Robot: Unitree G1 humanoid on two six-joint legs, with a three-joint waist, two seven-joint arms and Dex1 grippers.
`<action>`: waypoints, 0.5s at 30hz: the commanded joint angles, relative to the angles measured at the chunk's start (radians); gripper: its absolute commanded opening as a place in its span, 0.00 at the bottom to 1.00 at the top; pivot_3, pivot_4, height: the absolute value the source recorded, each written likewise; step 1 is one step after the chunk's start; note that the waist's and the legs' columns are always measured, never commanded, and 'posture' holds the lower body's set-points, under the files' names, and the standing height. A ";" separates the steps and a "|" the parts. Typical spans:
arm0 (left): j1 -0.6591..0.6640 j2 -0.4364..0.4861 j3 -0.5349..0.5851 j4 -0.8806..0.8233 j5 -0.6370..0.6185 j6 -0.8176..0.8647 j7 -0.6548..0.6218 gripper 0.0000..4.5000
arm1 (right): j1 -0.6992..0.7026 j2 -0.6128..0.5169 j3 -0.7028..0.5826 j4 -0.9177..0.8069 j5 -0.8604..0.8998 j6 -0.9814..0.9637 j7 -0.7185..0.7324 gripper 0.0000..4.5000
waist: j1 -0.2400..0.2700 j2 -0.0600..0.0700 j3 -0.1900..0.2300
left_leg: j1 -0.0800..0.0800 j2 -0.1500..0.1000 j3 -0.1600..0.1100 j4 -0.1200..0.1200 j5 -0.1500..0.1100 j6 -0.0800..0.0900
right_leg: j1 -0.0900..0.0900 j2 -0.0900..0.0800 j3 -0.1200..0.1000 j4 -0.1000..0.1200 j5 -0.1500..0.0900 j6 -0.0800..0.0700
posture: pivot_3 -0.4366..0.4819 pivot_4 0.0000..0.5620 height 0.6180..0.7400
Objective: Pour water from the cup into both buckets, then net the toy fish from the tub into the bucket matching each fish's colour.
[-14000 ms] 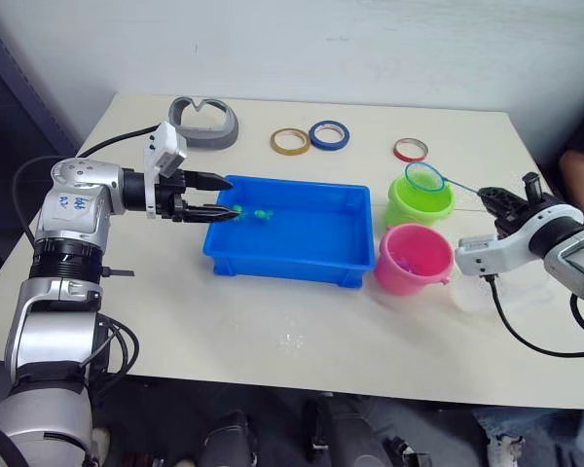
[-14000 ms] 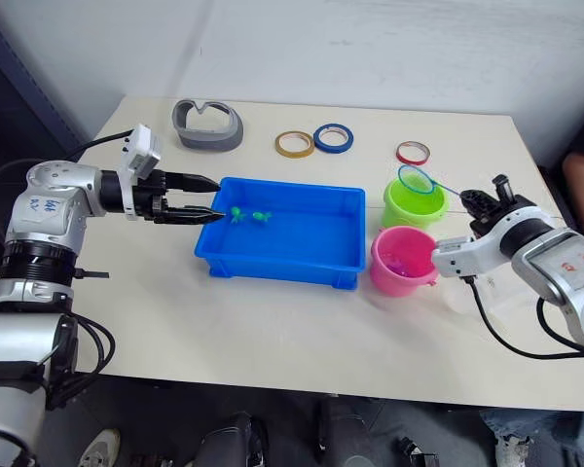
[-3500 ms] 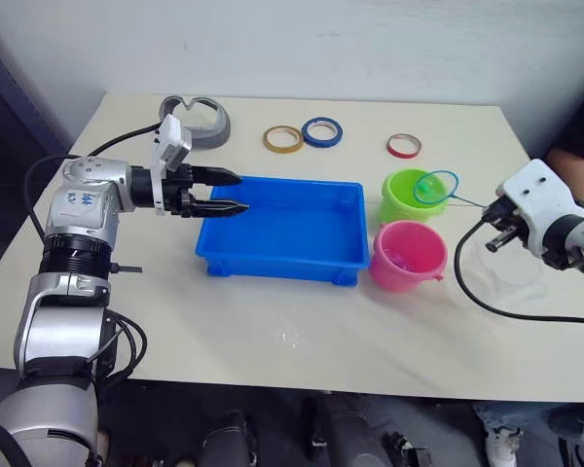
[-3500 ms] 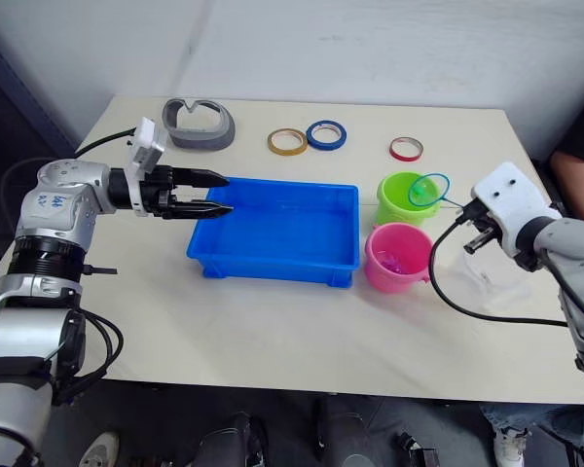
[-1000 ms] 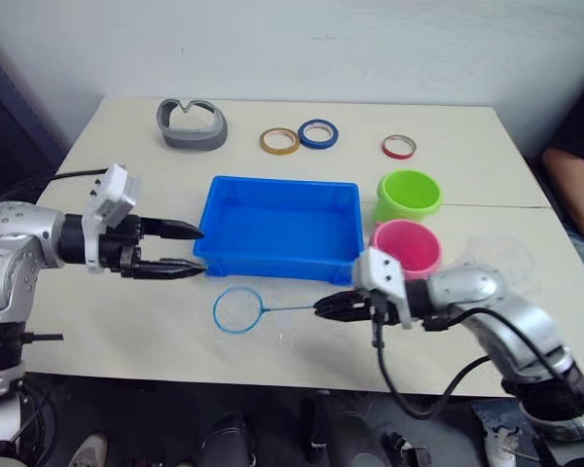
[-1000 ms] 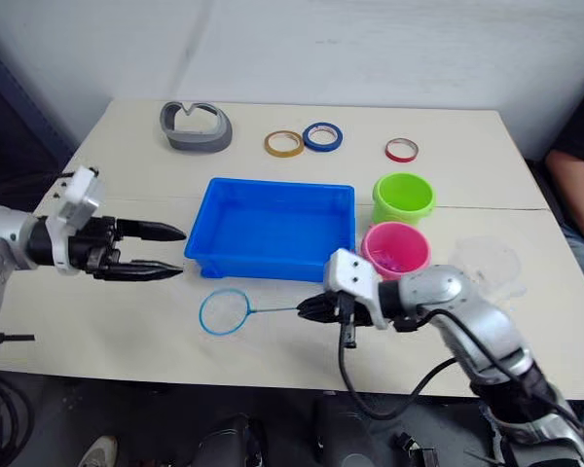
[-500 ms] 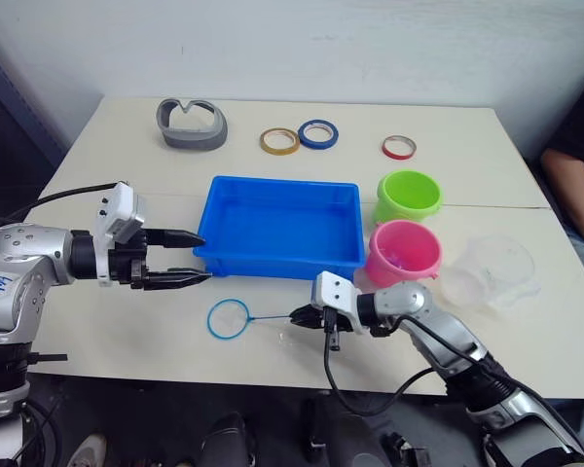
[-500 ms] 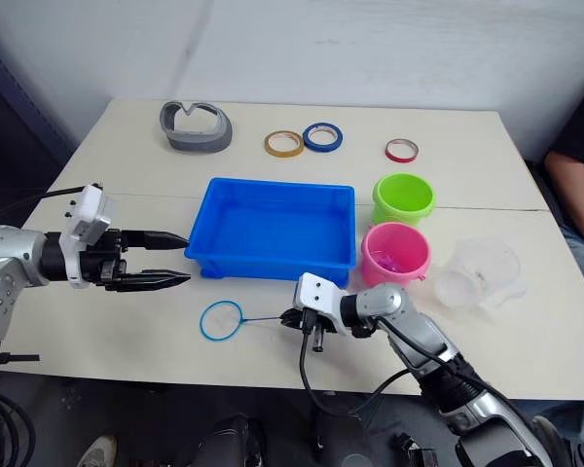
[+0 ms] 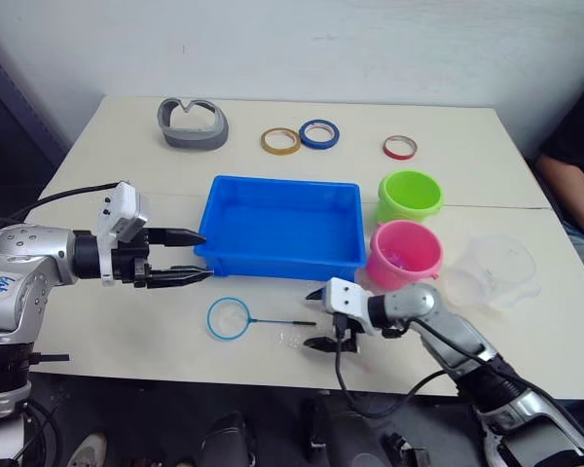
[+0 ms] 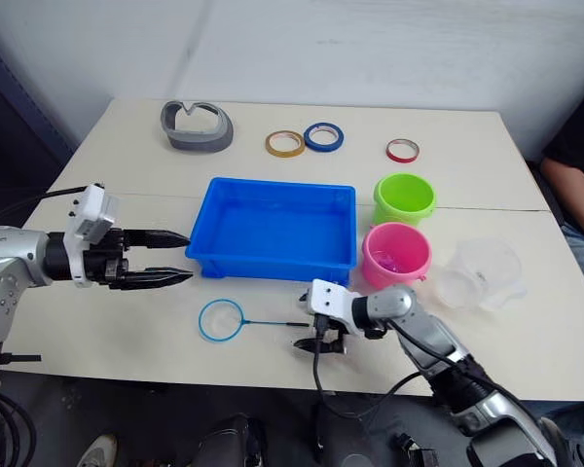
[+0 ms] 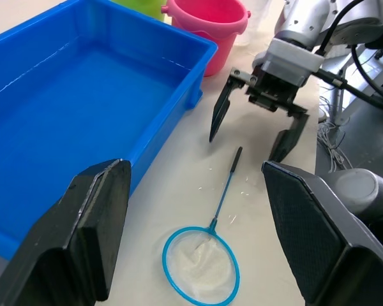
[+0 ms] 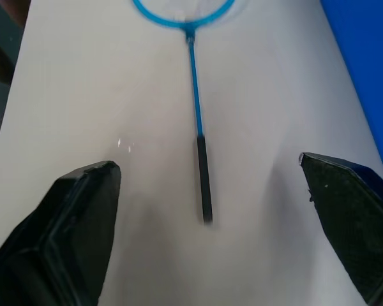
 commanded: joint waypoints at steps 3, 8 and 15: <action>0.108 -0.043 0.119 -0.103 -0.039 0.025 0.133 0.81 | 0.150 -0.172 -0.251 -0.349 0.174 0.204 0.025 0.99 | -0.001 -0.001 0.000 | 0.000 0.000 -0.001 -0.002 0.000 0.000 | 0.001 0.000 -0.001 -0.002 0.000 0.000 | 0.48 0.27 0.61; 0.349 -0.123 0.198 -0.221 -0.006 -0.006 0.257 0.81 | 0.408 -0.162 -0.460 -0.558 0.338 0.433 -0.083 0.99 | -0.004 -0.001 0.000 | 0.005 0.001 -0.005 -0.005 0.000 -0.001 | 0.006 0.001 -0.003 -0.005 0.000 0.000 | 0.48 0.27 0.61; 0.566 -0.256 0.300 -0.202 0.035 -0.084 0.418 0.81 | 0.700 -0.089 -0.583 -0.573 0.334 0.340 -0.171 0.99 | 0.002 -0.003 -0.002 | 0.032 0.000 -0.007 -0.021 -0.004 0.008 | 0.039 0.001 -0.005 -0.028 0.003 0.002 | 0.48 0.27 0.61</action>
